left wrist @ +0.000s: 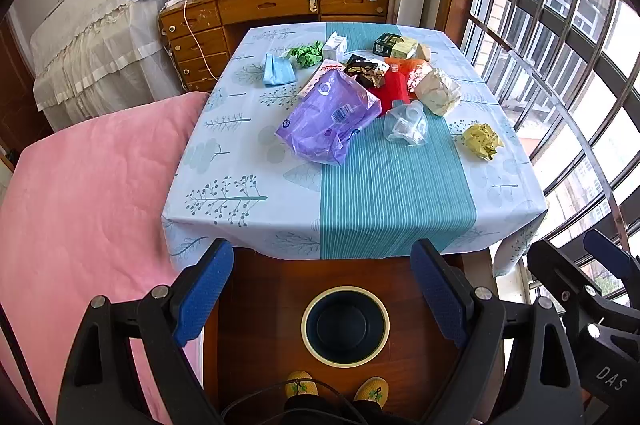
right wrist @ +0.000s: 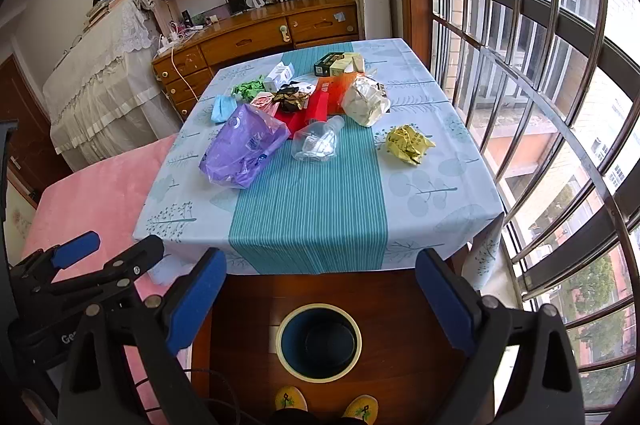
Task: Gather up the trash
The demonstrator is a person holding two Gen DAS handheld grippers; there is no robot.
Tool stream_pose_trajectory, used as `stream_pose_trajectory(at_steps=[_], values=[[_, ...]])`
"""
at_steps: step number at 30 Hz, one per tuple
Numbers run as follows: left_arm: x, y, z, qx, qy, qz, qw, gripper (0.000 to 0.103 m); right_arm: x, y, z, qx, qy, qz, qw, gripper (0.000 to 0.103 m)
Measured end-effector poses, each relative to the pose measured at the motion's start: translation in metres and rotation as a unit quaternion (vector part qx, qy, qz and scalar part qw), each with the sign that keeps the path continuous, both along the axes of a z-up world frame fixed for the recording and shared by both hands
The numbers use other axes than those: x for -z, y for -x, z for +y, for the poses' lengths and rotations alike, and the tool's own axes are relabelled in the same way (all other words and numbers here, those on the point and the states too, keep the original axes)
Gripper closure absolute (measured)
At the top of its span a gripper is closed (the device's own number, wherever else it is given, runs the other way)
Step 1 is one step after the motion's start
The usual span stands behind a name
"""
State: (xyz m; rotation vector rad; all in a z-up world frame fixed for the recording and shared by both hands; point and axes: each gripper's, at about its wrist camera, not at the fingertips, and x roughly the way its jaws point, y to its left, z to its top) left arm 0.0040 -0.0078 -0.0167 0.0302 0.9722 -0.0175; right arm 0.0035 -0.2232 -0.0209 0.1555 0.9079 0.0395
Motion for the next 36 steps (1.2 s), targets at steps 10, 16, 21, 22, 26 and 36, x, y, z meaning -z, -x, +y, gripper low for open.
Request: stream_pose_trajectory(at_steps=[10,16,21,22,26,36], values=[[-0.001,-0.001,0.0,0.0,-0.001,0.002,1.0,0.014,-0.003,0.002,0.002,-0.004,0.0,-0.002,1.0,0.007],[0.003,-0.001,0.0,-0.002,0.001,0.0,1.0,0.014,-0.002,0.003,0.003,-0.005,0.002,-0.002,1.0,0.007],[0.005,0.001,0.003,-0.006,0.001,-0.002,1.0,0.014,-0.006,0.004,0.002,-0.007,0.002,-0.005,1.0,0.007],[0.003,0.002,0.005,-0.007,0.001,-0.003,1.0,0.014,-0.006,0.005,0.002,-0.008,0.003,-0.006,1.0,0.007],[-0.004,0.008,0.007,-0.013,0.0,-0.002,0.9999,0.014,-0.008,0.005,0.0,-0.01,0.005,-0.005,1.0,0.007],[-0.007,0.013,0.005,-0.025,0.002,0.002,0.9997,0.014,-0.009,0.008,-0.001,-0.013,0.006,-0.009,1.0,0.007]])
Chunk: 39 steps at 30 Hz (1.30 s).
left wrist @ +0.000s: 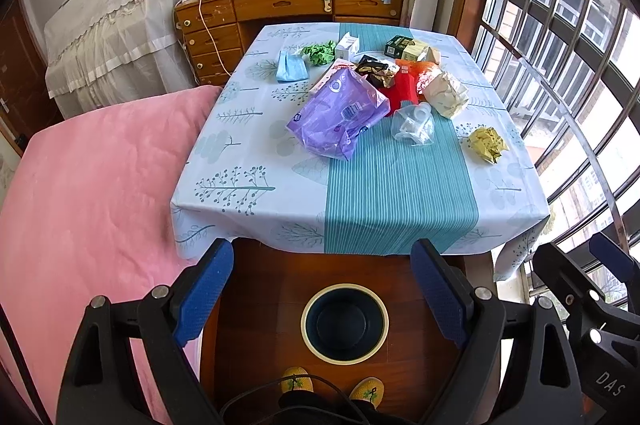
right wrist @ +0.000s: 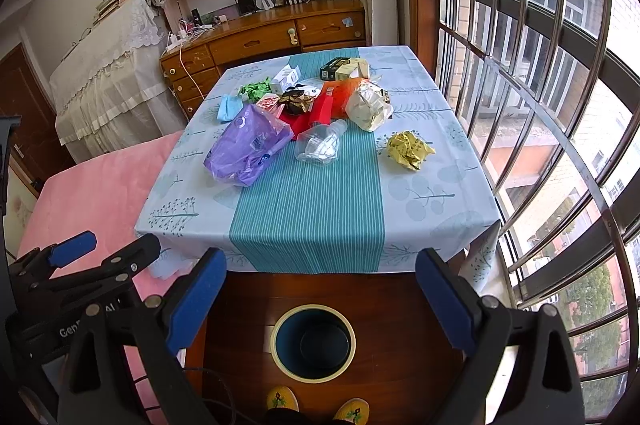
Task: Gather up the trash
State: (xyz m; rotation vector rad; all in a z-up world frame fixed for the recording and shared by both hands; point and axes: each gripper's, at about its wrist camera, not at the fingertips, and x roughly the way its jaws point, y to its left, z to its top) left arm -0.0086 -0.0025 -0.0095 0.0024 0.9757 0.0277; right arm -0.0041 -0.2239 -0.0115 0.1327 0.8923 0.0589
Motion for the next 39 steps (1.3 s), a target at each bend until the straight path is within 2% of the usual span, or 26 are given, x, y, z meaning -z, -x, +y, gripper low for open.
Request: stream_pose_trajectory(at_steps=[24,32,39], values=[[-0.005,-0.004,-0.016,-0.026,-0.003,-0.004,0.9996,0.014,0.0,-0.009,-0.019,-0.031,-0.008,-0.009,0.999,0.007],[-0.009,-0.008,-0.016,-0.034,-0.014,-0.007,0.9993,0.014,0.008,-0.019,-0.024,-0.035,-0.026,0.005,0.999,0.007],[-0.017,-0.027,0.0,-0.041,-0.017,-0.032,0.9985,0.014,0.009,-0.032,-0.018,-0.036,-0.026,-0.007,0.999,0.007]])
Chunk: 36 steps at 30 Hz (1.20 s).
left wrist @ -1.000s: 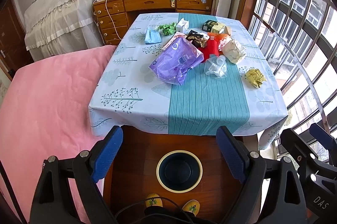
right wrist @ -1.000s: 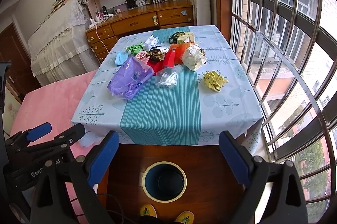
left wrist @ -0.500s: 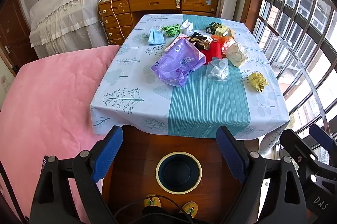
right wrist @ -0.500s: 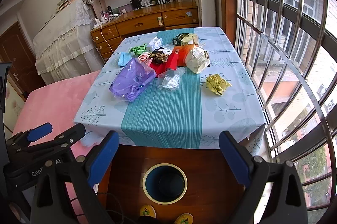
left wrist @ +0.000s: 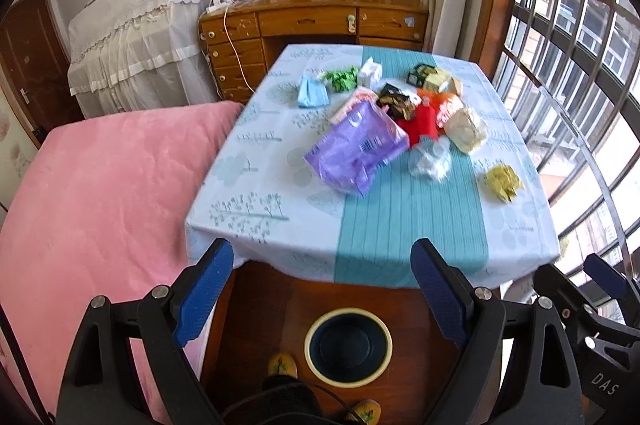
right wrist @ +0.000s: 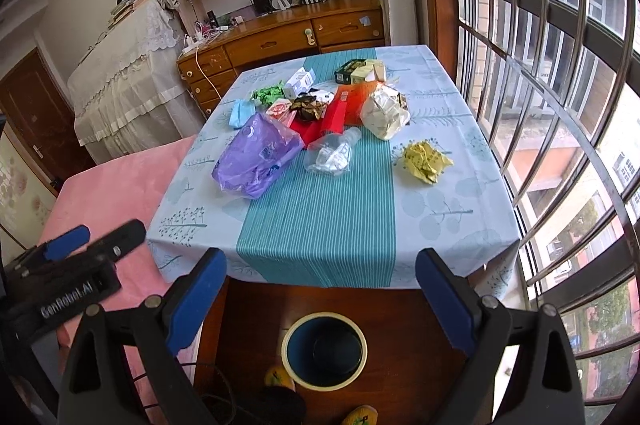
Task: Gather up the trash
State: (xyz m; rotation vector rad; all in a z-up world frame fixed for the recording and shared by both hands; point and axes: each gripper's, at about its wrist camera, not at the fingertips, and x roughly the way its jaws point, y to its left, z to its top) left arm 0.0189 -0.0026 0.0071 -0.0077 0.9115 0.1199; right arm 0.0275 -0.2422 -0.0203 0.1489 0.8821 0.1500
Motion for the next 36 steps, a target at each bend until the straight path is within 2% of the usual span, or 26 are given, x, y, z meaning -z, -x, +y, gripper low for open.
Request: stream_pose_trajectory(at_steps=[3,7,10,12,13,14,17,24,29,34,35,36], values=[[0.001,-0.021,0.008,0.012,0.0,0.009,0.9999,0.014,0.001,-0.011,0.003,0.008,-0.002,-0.004,1.0,0.007],[0.009,-0.066,0.022,0.041,0.028,0.049,0.9976,0.014,0.003,-0.032,0.006,0.037,-0.01,-0.003,0.999,0.007],[0.018,-0.102,0.028,0.073,0.03,0.072,0.9943,0.014,0.005,-0.049,0.009,0.065,-0.016,0.003,0.998,0.007],[0.026,-0.126,0.029,0.099,0.027,0.085,0.9911,0.014,0.01,-0.063,0.013,0.077,-0.022,0.014,0.997,0.01],[0.029,-0.138,0.029,0.111,0.025,0.089,0.9895,0.014,0.014,-0.072,0.016,0.082,-0.027,0.024,0.996,0.017],[0.033,-0.15,0.029,0.124,0.024,0.095,0.9874,0.014,0.018,-0.08,0.018,0.086,-0.032,0.035,0.995,0.02],[0.052,-0.19,0.027,0.166,0.016,0.117,0.979,0.014,0.035,-0.103,0.021,0.113,-0.048,0.068,0.99,0.021],[0.111,-0.263,0.02,0.212,0.019,0.18,0.9603,0.014,0.078,-0.161,0.02,0.17,-0.093,0.126,0.973,0.028],[0.149,-0.292,0.019,0.23,0.039,0.219,0.9474,0.014,0.108,-0.197,0.017,0.19,-0.112,0.155,0.963,0.033],[0.172,-0.309,0.016,0.241,0.062,0.253,0.9351,0.014,0.137,-0.22,0.008,0.21,-0.138,0.183,0.95,0.033],[0.175,-0.31,0.015,0.244,0.066,0.257,0.9328,0.016,0.141,-0.223,0.006,0.213,-0.144,0.186,0.948,0.033],[0.178,-0.311,0.013,0.249,0.069,0.261,0.9302,0.023,0.146,-0.225,0.004,0.216,-0.15,0.189,0.946,0.033]])
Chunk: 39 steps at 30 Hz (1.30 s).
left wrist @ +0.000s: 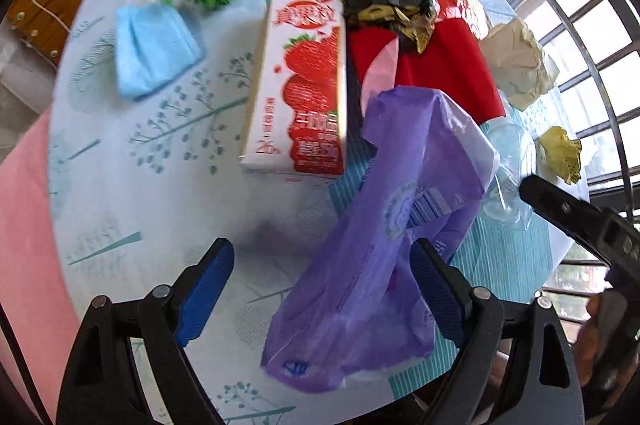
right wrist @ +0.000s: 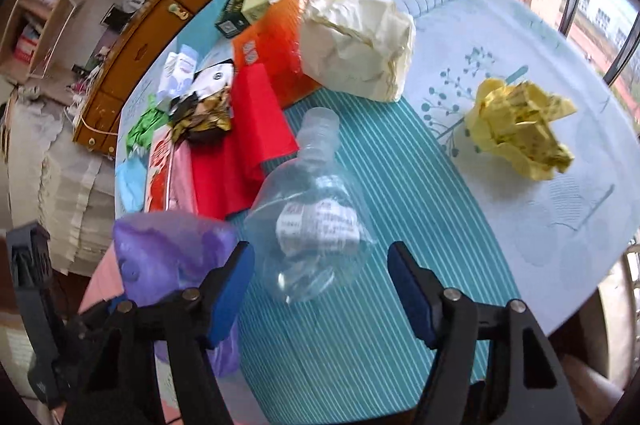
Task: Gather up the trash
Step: 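Grasp the purple plastic bag with the left tool while the right tool grasps the clear bottle, then carry bag and bottle over the bin and open both tools to drop them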
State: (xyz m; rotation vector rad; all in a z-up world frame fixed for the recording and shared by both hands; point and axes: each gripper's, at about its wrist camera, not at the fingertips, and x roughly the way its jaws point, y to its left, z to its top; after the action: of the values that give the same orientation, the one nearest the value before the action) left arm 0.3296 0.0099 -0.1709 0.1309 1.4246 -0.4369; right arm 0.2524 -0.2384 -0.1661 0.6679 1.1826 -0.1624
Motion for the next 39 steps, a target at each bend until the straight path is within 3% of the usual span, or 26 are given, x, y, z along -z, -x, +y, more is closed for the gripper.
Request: stream_pose_trajectory(at_steps=[5,7,9,12,17,28,39], values=[[0.013,-0.006,-0.01,0.021,0.009,0.024,0.9995,0.041,0.016,-0.008,-0.004,0.01,-0.039,0.001,0.999,0.034],[0.017,-0.009,-0.013,0.025,0.008,0.027,0.9993,0.054,0.017,-0.01,-0.002,0.01,-0.036,-0.003,0.999,0.034],[0.021,-0.011,-0.015,0.029,0.011,0.033,0.999,0.074,0.017,-0.014,0.001,0.002,-0.045,-0.006,0.999,0.045],[0.018,-0.011,-0.018,0.034,0.01,0.024,0.9991,0.09,0.017,-0.017,0.005,-0.004,-0.057,-0.011,0.998,0.048],[0.009,-0.009,-0.019,0.038,0.004,0.009,0.9992,0.097,0.003,-0.012,0.017,-0.021,-0.038,-0.029,0.999,0.05],[-0.025,0.018,-0.014,0.038,0.034,-0.004,0.9987,0.099,-0.024,0.028,0.021,-0.019,-0.074,-0.043,0.996,0.051],[-0.068,0.104,-0.035,0.038,0.045,-0.032,0.9978,0.1,-0.061,0.096,0.008,-0.096,-0.077,-0.068,0.99,0.051]])
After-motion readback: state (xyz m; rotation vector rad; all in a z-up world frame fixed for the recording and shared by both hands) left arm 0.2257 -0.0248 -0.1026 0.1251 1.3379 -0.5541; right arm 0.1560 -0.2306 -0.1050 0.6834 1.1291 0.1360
